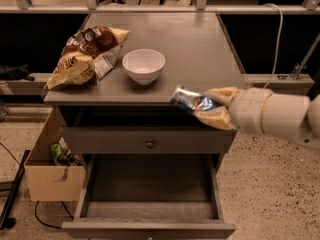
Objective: Pick redbull can from middle drawer and place on counter
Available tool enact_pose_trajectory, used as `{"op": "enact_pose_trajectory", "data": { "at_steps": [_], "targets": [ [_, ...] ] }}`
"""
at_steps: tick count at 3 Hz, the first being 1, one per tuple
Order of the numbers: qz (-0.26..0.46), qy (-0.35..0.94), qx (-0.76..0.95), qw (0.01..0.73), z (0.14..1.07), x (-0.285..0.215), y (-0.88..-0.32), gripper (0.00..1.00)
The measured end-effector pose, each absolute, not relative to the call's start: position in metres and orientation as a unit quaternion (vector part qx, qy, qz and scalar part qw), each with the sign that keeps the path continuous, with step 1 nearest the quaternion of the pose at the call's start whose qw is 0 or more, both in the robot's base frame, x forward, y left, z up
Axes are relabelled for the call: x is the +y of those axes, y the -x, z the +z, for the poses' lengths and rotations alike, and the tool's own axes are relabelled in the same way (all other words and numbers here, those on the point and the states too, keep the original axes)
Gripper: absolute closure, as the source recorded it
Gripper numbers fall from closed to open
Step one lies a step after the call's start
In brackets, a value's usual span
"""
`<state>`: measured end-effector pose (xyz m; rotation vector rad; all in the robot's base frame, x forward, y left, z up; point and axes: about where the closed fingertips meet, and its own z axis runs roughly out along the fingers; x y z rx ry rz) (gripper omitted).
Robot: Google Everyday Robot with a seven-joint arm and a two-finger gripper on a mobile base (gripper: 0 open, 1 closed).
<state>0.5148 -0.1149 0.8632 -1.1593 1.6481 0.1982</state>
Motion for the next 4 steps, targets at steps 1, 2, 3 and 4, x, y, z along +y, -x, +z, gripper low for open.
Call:
{"op": "enact_pose_trajectory", "data": {
  "at_steps": [1,2,3,4],
  "targets": [
    [0.061,0.476,0.687,0.546,0.921,-0.139,-0.55,1.0],
    [0.06,0.48,0.685,0.544,0.92,-0.136,-0.551,1.0],
    [0.057,0.496,0.678,0.54,0.918,-0.124,-0.561,1.0],
    [0.065,0.507,0.668,0.541,0.917,-0.106,-0.582,1.0]
  ]
}}
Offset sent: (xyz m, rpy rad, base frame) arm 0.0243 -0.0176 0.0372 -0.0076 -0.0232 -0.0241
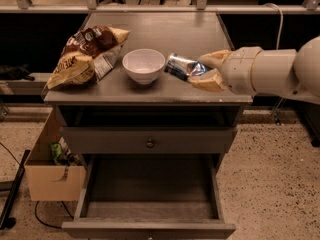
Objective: Pick redbull can from middle drawer and place on counter
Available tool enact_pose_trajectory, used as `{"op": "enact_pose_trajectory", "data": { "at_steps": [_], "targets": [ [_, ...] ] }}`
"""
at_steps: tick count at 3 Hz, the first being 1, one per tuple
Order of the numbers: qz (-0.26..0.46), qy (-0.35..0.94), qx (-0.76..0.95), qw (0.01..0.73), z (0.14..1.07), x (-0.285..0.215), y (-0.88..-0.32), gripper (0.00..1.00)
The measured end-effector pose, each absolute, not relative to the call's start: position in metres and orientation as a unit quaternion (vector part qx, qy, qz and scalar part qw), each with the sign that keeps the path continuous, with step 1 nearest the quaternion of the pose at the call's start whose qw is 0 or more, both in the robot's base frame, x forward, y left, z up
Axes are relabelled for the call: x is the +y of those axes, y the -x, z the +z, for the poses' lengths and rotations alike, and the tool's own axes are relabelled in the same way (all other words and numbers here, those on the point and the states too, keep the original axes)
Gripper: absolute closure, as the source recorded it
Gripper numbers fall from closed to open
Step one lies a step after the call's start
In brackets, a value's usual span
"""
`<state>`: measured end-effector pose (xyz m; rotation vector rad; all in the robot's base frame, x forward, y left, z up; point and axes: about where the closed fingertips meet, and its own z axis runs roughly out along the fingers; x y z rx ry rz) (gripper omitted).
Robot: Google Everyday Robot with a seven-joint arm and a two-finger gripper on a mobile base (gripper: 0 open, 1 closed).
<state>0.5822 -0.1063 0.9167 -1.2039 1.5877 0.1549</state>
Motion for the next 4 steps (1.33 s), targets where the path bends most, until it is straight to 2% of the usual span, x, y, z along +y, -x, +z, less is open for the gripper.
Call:
{"op": "enact_pose_trajectory", "data": {
  "at_steps": [2,4],
  "targets": [
    [0.065,0.518,0.668,0.53,0.908,-0.106,-0.611,1.0],
    [0.043,0.514,0.684,0.516,0.901,-0.145,-0.621,1.0]
  ]
}}
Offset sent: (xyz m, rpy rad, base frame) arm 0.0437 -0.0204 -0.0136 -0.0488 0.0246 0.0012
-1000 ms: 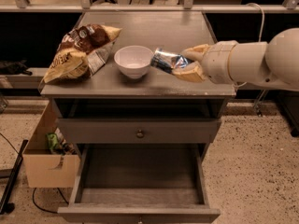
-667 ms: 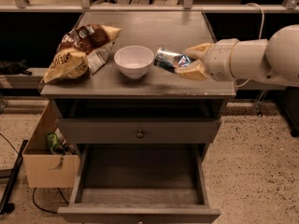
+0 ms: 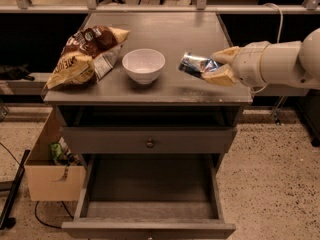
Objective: Pick redbull can from middle drawer and place on counter
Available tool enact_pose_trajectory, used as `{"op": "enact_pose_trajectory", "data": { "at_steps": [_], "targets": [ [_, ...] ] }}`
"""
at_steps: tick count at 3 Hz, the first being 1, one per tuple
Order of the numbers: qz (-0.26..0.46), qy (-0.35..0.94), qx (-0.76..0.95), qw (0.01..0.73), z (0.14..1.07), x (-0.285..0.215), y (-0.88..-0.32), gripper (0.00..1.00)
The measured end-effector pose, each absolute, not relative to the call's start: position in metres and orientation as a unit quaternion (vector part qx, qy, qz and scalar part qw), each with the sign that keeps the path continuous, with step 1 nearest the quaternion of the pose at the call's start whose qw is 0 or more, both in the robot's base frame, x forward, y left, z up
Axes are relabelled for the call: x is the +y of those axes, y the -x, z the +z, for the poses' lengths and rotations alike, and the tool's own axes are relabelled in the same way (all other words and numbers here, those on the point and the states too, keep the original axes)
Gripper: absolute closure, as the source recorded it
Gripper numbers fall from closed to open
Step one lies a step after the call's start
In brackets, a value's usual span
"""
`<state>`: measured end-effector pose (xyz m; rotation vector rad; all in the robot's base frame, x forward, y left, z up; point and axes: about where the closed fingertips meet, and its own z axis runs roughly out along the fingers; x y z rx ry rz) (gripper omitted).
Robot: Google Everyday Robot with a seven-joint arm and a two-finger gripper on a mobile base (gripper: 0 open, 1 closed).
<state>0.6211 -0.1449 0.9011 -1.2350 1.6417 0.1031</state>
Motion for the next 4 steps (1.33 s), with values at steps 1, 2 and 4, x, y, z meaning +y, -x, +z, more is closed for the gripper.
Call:
{"op": "enact_pose_trajectory", "data": {
  "at_steps": [1,2,4],
  "targets": [
    [0.047,0.517,0.689,0.505,0.888,-0.151,-0.636,1.0],
    [0.057,0.521,0.695,0.493,0.874,-0.149,-0.645,1.0],
    [0.072,0.526,0.703,0.474,0.854,-0.145,-0.648,0.75]
  ]
}}
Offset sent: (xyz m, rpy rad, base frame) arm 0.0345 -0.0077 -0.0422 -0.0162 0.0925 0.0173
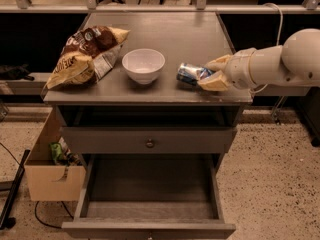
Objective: Pick redbull can from middle drawer and place on counter
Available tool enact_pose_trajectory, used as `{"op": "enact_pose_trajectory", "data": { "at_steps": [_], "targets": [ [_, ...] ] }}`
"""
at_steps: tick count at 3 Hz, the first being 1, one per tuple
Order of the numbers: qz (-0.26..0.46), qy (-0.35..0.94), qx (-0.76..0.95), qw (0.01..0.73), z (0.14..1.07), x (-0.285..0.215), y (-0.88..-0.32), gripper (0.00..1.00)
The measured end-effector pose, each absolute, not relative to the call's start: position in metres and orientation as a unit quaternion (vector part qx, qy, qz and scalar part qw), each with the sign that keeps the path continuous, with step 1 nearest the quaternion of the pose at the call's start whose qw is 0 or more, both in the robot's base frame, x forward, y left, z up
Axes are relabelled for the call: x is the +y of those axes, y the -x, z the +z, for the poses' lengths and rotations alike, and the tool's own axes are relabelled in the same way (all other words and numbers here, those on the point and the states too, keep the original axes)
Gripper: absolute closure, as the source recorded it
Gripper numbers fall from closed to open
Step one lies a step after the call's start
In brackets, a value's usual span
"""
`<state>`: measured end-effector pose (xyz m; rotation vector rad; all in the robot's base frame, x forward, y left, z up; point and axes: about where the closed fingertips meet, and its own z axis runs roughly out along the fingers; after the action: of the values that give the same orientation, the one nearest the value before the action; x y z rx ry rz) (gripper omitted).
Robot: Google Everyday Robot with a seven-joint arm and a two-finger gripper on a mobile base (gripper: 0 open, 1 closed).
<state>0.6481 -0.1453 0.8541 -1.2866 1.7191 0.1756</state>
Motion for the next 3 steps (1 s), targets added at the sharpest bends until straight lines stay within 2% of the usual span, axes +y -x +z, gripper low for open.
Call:
{"op": "enact_pose_trajectory", "data": {
  "at_steps": [2,3],
  "targets": [
    [0.072,0.526,0.703,0.474,0.8541,-0.1453,-0.6482,0.29],
    [0.072,0.526,0.703,0.474,0.8541,-0.1452,-0.6482,0.0]
  ]
}}
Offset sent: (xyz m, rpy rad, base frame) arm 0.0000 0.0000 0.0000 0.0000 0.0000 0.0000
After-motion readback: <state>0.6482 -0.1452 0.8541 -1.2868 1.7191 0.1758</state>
